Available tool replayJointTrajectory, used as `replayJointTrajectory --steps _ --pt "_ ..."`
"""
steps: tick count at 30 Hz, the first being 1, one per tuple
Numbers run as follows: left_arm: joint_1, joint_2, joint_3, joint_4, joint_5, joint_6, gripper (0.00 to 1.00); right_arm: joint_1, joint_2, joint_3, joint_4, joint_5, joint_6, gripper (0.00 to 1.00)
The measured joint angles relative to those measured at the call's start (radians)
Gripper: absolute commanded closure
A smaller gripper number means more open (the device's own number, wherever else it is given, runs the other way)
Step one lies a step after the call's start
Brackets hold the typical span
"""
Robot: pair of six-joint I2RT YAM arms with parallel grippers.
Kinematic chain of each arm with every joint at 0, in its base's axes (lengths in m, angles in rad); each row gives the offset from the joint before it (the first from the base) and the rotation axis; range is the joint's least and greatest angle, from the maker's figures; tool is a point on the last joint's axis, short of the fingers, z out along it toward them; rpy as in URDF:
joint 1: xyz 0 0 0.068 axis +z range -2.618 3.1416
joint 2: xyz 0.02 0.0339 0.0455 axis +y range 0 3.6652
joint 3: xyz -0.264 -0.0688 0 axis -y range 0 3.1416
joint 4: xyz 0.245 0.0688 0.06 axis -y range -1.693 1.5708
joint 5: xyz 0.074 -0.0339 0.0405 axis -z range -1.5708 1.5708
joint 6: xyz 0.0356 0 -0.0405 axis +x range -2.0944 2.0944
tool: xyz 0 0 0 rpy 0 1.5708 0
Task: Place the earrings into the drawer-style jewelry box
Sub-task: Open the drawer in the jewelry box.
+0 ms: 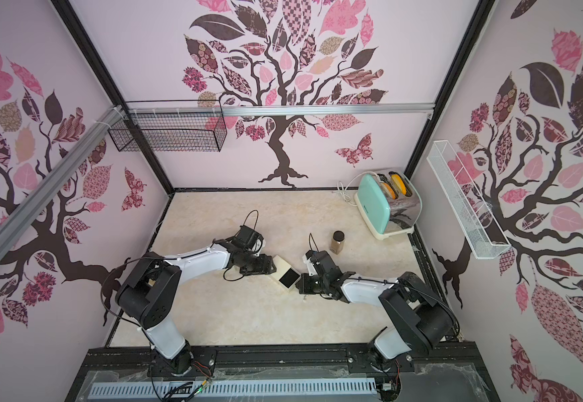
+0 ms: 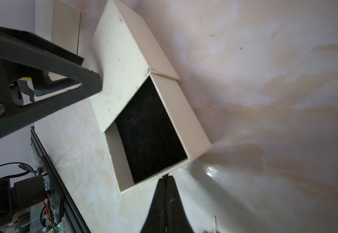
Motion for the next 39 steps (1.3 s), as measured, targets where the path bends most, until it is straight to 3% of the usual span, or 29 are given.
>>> replayJointTrajectory --steps 31,34,39 --pt "0.000 -0.001 -0.004 0.006 0.004 0.000 0.25 0.000 -0.002 -0.026 0.006 0.011 -0.001 1.00" --pt "0.000 -0.001 -0.004 0.005 0.003 0.000 0.23 0.000 -0.002 -0.026 0.007 0.011 -0.001 0.93" --pt "-0.001 -0.004 0.001 -0.005 -0.006 -0.001 0.20 0.000 -0.008 -0.026 -0.026 0.022 -0.014 0.69"
